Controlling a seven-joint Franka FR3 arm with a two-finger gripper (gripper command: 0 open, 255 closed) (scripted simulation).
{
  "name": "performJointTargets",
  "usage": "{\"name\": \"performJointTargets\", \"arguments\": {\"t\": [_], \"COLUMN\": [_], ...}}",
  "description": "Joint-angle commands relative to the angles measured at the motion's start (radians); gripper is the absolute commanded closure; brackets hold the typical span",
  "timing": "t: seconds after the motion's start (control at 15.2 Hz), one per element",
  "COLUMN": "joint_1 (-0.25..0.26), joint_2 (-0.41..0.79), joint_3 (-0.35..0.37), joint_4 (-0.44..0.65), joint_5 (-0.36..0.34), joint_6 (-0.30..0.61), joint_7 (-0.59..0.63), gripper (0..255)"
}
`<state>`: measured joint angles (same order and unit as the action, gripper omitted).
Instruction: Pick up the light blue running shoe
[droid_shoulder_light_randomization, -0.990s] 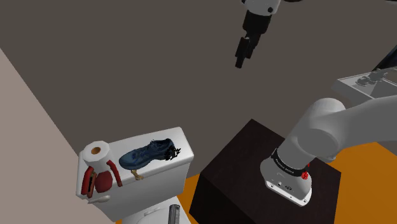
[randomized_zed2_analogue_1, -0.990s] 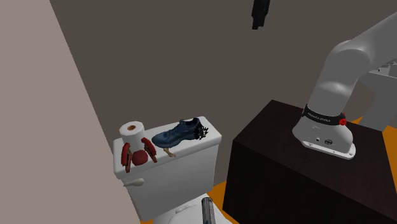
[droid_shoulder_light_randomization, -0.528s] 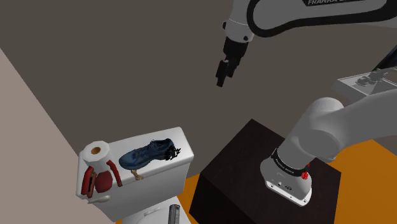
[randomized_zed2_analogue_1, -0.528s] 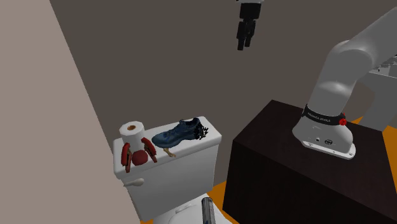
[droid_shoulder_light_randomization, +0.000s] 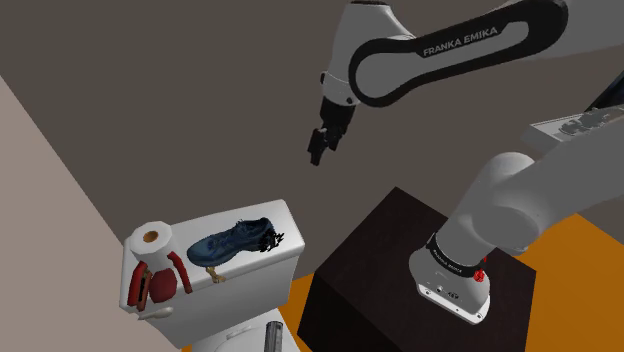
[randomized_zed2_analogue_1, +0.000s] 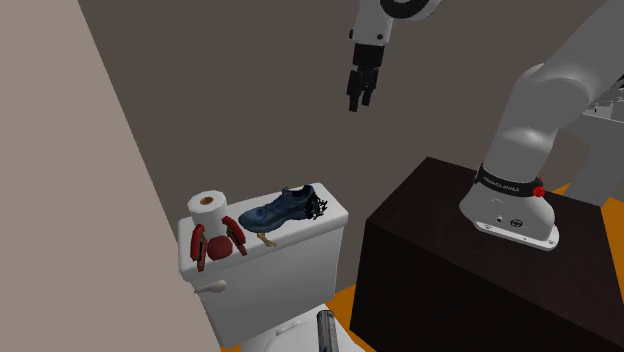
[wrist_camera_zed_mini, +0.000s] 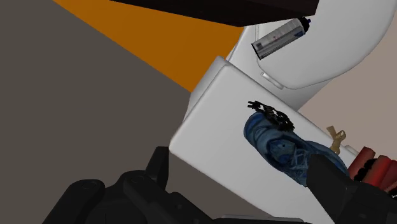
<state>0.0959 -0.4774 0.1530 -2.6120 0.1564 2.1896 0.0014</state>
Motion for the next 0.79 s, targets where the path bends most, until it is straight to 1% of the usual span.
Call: {"name": "performJointTargets", "arguments": {"t": [0.0, 0.33, 0.73], "joint_1": [0.015, 0.052, 0.093], "joint_2": [0.055, 0.233, 0.469], "joint_3": [0.014, 0.049, 0.088], "joint_4": [-0.008, 0.007, 0.076], "joint_5": [0.027, 0.087, 0.151], "joint_6": [0.073, 0.256, 0.450], "joint_7": [0.009, 0.022, 0.026], "gripper": [0, 0, 0]}}
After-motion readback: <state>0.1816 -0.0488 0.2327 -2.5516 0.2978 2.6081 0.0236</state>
